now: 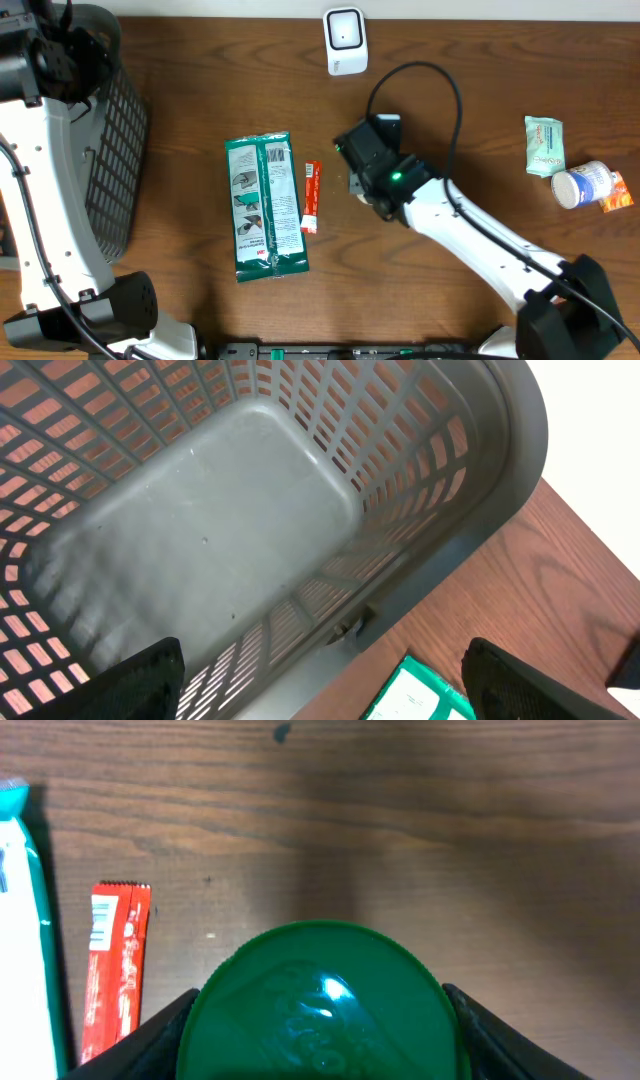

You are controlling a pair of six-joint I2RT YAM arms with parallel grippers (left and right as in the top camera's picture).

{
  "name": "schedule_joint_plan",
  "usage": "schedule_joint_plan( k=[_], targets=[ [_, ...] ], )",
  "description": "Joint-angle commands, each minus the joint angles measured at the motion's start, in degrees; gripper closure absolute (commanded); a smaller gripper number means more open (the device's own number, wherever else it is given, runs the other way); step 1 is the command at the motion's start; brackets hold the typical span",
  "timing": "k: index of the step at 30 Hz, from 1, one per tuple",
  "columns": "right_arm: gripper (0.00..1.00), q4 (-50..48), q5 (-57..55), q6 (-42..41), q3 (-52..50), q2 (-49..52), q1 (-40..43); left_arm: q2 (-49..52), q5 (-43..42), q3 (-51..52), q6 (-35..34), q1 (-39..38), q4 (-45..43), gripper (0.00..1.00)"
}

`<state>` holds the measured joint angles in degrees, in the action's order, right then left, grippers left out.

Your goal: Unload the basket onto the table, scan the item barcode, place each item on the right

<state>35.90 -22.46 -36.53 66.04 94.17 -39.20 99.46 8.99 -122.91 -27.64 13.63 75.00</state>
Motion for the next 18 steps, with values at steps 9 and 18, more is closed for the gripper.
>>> schedule_joint_plan(
  k=[9, 18],
  targets=[
    [0.3, -11.02, -4.28, 4.52, -9.05, 0.72, -1.4, -0.46, 0.72, -0.28, 0.11, 0.17, 0.22, 0.12],
    [0.01, -6.86, -3.26, 5.16, -6.69, -2.19, -0.92, -0.46, 0.72, -0.28, 0.11, 0.17, 0.22, 0.12]
  ],
)
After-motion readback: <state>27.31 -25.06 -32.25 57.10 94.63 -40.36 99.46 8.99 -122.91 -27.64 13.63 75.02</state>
